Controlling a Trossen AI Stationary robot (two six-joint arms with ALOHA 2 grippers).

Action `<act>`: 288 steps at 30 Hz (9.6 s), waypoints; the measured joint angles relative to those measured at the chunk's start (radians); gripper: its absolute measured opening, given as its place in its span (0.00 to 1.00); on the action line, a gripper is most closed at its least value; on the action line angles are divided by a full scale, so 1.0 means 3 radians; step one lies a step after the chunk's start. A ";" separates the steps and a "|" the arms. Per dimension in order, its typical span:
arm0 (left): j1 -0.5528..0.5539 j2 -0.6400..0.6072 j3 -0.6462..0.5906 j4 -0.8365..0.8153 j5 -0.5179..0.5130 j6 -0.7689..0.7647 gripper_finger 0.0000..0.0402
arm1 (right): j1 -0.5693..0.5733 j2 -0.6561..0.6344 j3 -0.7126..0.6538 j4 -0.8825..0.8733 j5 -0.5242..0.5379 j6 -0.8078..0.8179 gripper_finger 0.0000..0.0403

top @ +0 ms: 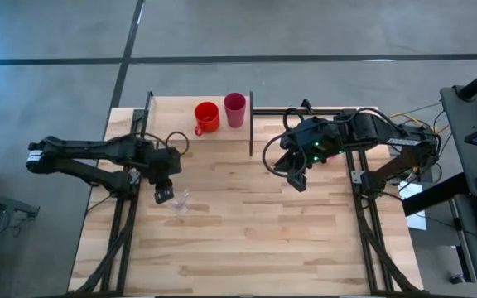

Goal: Stack small to large cups/mugs on shelf
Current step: Put the transparent mug on the shelf, then return to Home Position

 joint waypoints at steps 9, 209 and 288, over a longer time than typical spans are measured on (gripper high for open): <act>0.0000 0.0121 -0.0335 0.0274 -0.0010 0.0031 0.20 | 0.0000 0.0000 0.0000 0.0000 0.0000 0.0020 0.14; 0.2597 -0.2399 -0.0394 0.2670 0.1171 0.0000 0.19 | -0.0095 -0.1330 -0.2199 0.3127 0.0484 -0.0897 0.14; 0.2600 -0.3339 -0.2657 0.3770 0.0941 -0.0528 0.19 | -0.0771 -0.4657 -0.5848 0.4907 0.0579 0.0437 0.14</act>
